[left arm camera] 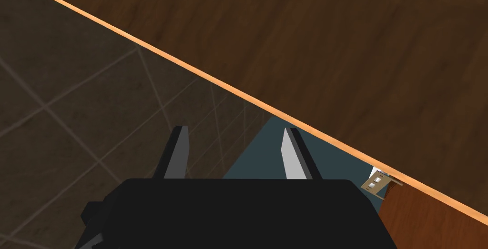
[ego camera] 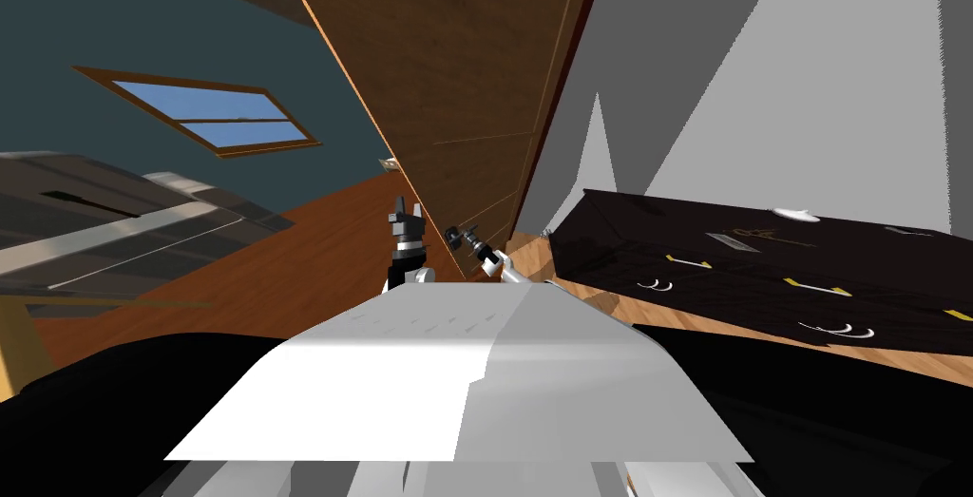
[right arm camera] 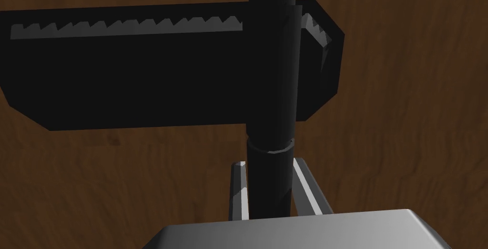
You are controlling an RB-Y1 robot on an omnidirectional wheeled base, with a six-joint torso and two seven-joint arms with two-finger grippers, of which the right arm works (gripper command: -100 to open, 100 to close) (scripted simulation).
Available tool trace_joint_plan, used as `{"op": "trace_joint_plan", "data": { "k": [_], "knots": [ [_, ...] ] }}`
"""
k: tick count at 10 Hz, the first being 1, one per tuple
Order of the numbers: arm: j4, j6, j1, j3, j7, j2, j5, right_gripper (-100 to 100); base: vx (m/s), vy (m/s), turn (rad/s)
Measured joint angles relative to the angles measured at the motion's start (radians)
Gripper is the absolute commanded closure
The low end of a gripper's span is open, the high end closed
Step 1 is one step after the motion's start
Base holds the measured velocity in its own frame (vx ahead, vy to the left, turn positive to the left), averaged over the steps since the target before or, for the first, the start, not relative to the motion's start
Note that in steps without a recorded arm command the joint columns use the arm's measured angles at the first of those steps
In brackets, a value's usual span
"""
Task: Push the door open
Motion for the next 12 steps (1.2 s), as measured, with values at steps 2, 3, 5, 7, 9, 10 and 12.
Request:
{"op": "trace_joint_plan", "data": {
  "k": [2, 3, 5, 7, 9, 10, 12],
  "knots": [
    [0.001, 0.001, 0.002, 0.001, 0.000, -0.001, 0.000, 100, -0.008, -0.008, -0.004],
    [0.002, 0.001, 0.003, 0.002, 0.000, -0.002, 0.000, 100, 0.000, 0.000, 0.000],
    [0.010, 0.000, 0.002, -0.006, 0.001, -0.007, 0.000, 100, 0.020, 0.125, -0.034],
    [0.014, 0.000, 0.005, -0.024, 0.002, -0.023, -0.001, 100, 0.060, 0.168, -0.055],
    [0.023, -0.005, 0.008, -0.052, 0.014, -0.021, 0.000, 100, 0.074, 0.199, -0.058],
    [0.017, 0.001, 0.013, -0.066, 0.022, -0.020, 0.001, 100, 0.100, 0.219, -0.043],
    [0.044, -0.011, 0.001, -0.096, 0.025, -0.011, -0.001, 100, 0.083, 0.189, -0.052]
  ]
}}
